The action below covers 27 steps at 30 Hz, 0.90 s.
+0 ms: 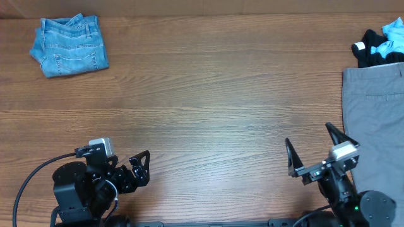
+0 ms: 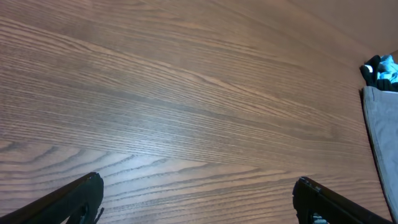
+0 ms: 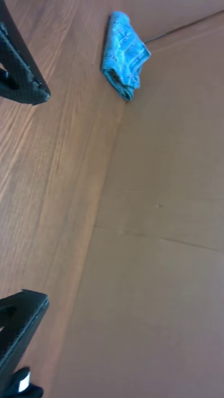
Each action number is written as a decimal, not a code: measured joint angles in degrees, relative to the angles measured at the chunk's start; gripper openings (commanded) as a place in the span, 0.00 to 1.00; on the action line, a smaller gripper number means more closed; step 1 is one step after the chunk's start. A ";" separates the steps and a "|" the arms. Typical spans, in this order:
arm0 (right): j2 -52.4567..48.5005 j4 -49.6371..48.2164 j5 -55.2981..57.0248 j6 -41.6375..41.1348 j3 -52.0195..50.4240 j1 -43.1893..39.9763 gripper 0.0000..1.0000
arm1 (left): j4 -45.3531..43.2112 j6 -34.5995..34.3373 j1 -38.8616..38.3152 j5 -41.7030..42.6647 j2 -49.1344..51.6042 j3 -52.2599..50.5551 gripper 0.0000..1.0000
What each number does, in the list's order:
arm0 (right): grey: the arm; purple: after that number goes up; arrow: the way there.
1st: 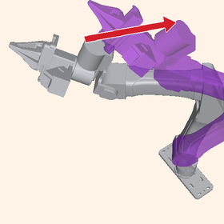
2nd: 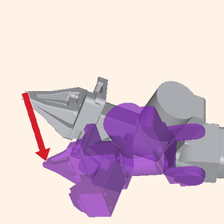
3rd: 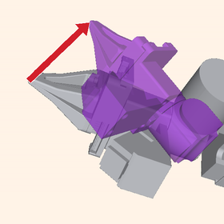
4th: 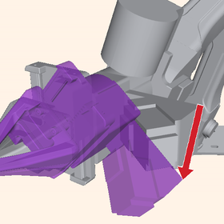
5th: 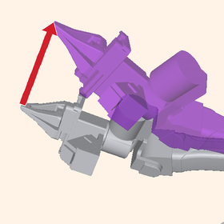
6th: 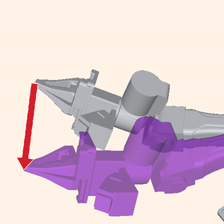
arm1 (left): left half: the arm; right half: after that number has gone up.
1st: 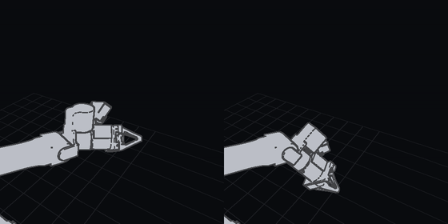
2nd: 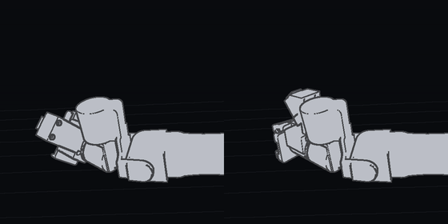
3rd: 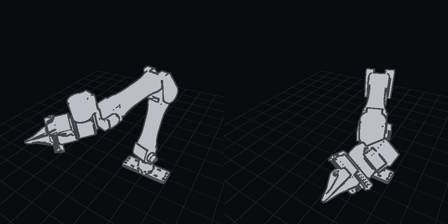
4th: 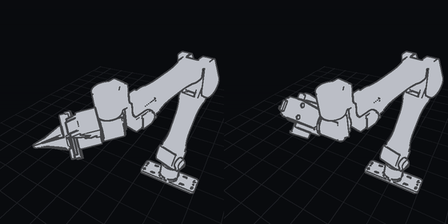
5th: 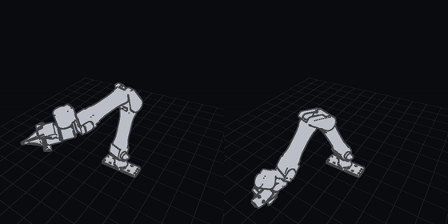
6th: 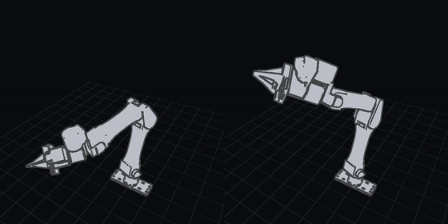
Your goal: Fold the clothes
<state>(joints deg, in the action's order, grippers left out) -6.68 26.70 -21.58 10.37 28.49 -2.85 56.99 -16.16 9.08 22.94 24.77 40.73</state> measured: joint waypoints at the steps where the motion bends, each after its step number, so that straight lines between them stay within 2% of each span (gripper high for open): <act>1: 1.11 -0.92 0.00 0.11 -1.57 -0.07 1.00 | 0.00 0.00 0.00 0.00 0.00 0.00 1.00; 4: 3.58 -4.55 -0.04 0.22 -6.34 -0.11 1.00 | 0.00 0.00 0.00 0.00 0.00 0.00 1.00; 14: 4.48 -26.40 -0.09 0.17 -20.70 -0.11 1.00 | 0.00 0.00 0.00 0.00 0.00 0.00 1.00; 18: 5.75 -28.96 2.51 -1.22 -24.02 -0.13 1.00 | 0.00 0.00 0.00 0.00 0.00 0.00 1.00; 27: 5.84 -27.02 17.92 -14.45 -27.21 -0.11 1.00 | 0.00 0.00 0.00 0.00 0.00 0.00 1.00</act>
<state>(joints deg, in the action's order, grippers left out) -0.84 -0.32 -3.66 -4.08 1.28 -2.96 56.99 -16.16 9.08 22.94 24.77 40.73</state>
